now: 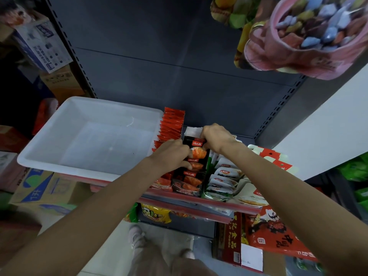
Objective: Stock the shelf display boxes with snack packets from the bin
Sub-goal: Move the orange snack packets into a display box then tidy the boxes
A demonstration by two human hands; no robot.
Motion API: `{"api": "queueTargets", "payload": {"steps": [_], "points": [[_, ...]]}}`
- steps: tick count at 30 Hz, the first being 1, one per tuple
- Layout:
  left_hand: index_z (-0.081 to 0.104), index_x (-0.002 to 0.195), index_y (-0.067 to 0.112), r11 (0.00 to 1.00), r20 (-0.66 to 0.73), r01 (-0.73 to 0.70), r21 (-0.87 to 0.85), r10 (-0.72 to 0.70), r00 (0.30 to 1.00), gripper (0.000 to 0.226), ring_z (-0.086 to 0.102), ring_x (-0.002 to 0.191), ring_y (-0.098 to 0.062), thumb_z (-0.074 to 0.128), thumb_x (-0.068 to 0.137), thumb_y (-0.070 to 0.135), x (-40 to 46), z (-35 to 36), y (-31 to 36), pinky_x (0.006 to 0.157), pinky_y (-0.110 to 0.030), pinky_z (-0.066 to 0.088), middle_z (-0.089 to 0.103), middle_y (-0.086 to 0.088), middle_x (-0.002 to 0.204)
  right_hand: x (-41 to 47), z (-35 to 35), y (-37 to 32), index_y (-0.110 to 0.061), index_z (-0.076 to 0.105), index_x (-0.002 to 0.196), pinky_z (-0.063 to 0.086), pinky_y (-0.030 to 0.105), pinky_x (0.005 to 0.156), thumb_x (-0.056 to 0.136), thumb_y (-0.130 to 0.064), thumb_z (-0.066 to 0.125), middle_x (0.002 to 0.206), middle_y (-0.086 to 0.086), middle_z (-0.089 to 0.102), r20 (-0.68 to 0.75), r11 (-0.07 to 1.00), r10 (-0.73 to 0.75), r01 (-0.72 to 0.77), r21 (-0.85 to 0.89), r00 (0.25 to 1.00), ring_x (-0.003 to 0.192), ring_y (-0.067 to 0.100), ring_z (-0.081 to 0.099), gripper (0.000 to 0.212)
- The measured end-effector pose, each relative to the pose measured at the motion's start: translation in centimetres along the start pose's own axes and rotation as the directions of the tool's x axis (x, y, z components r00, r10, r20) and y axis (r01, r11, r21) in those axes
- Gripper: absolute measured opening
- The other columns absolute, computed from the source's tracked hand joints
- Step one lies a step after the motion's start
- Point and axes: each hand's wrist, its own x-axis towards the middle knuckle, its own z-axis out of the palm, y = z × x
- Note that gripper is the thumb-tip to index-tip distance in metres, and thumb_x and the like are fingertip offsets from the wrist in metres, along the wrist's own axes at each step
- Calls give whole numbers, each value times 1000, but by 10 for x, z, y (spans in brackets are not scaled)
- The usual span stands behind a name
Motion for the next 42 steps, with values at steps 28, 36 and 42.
{"api": "queueTargets", "payload": {"steps": [28, 36, 42], "points": [[70, 103, 12, 991, -192, -45, -126, 20, 981, 17, 60, 94, -18, 59, 91, 17, -5, 0, 8, 85, -31, 48, 67, -4, 100, -7, 1, 1, -13, 59, 120, 51, 38, 83, 86, -22, 65, 113, 11, 63, 17, 999, 6, -6, -38, 1000, 103, 31, 61, 35], [70, 108, 19, 993, 39, -83, -86, 86, 996, 23, 55, 98, -9, 64, 88, 28, -13, -6, 9, 93, -28, 36, 62, 6, 103, -6, 2, -3, -12, 60, 117, 47, 35, 74, 88, -12, 58, 109, 13, 63, -4, 996, 16, -16, -88, 1000, 99, 33, 61, 29], [64, 116, 22, 997, 63, -75, 32, 73, 995, 32, 55, 109, -14, 64, 87, 35, -14, -2, 12, 99, -34, 33, 65, 4, 115, -7, 3, -3, -12, 61, 115, 46, 35, 71, 88, -14, 58, 107, 12, 63, -14, 996, 11, -12, -86, 1000, 96, 32, 62, 27]]}}
